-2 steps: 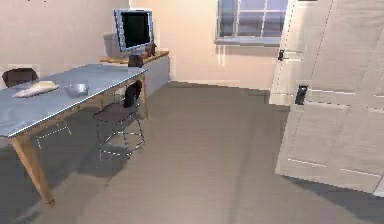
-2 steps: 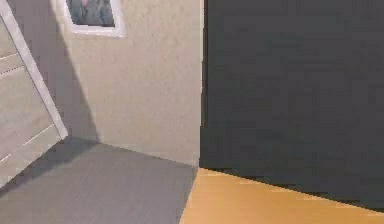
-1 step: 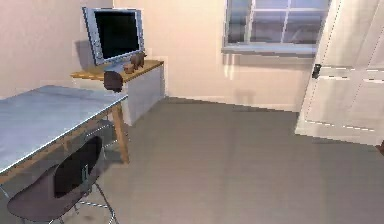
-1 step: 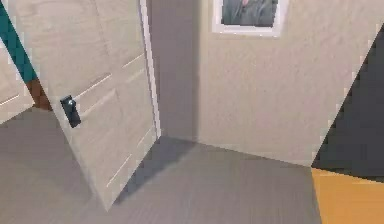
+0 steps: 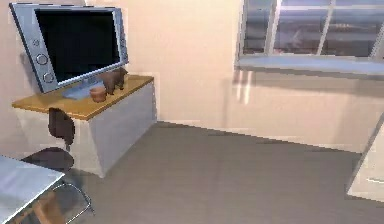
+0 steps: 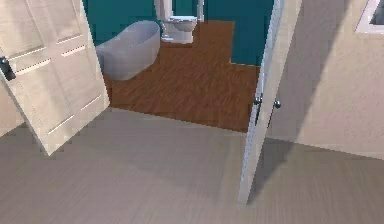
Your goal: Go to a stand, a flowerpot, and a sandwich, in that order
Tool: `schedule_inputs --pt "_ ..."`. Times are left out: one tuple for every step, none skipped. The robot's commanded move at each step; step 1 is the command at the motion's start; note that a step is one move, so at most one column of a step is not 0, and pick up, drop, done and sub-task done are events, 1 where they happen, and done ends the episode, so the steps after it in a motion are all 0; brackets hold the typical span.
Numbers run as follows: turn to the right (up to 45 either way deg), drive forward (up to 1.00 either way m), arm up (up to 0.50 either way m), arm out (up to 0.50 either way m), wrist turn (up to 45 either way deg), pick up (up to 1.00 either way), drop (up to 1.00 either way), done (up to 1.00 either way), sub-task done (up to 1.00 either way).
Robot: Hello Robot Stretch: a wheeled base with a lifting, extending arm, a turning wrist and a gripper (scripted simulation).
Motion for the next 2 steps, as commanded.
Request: schedule_inputs --pt "-3.0 0.0 0.0 0.0 0.0 0.0 0.0 0.0 0.0" --pt "0.0 0.9 0.0 0.0 0.0 0.0 0.0 0.0 0.0"
